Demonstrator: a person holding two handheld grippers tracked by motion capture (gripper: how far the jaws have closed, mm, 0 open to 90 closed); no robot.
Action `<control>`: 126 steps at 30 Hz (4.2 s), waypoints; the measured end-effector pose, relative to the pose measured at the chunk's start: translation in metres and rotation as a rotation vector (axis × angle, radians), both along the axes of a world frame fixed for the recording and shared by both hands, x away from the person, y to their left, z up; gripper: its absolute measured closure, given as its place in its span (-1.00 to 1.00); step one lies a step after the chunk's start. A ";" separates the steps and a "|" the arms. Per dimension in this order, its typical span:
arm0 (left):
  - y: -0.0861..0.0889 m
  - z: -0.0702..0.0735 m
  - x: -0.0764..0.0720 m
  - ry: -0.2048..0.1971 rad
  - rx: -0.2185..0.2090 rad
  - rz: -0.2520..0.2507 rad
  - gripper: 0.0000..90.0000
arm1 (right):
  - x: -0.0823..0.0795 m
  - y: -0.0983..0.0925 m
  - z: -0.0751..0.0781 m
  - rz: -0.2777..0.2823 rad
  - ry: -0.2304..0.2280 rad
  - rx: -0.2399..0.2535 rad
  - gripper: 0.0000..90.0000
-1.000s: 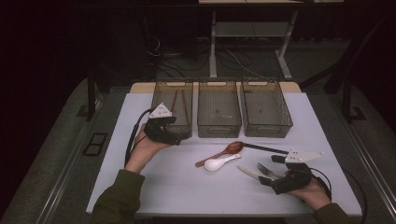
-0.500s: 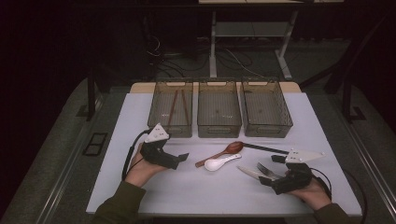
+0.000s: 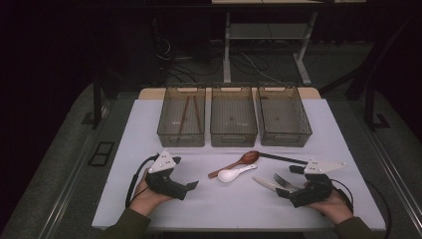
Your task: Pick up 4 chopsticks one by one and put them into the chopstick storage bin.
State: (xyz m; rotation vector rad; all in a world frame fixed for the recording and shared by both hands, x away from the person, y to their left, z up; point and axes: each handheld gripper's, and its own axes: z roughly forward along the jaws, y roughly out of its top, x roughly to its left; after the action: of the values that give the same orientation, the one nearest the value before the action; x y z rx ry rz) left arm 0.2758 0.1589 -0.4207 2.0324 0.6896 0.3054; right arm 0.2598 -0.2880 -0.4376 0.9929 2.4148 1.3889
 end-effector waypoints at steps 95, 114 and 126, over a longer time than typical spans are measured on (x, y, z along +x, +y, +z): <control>0.003 -0.021 -0.010 0.064 0.001 -0.074 -1.00 | 0.102 -0.032 0.025 0.078 0.084 -0.234 0.69; 0.003 -0.022 -0.010 0.068 0.005 -0.084 -1.00 | 0.107 -0.047 0.005 0.074 0.137 -0.271 0.63; 0.002 -0.022 -0.011 0.068 0.008 -0.090 -1.00 | 0.108 -0.046 -0.003 0.083 0.148 -0.303 0.64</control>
State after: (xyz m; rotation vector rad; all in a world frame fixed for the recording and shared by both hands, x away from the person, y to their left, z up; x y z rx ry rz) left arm 0.2652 0.1613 -0.4427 2.0827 0.6373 0.1879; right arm 0.3679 -0.3338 -0.4403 0.9569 2.6971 0.9584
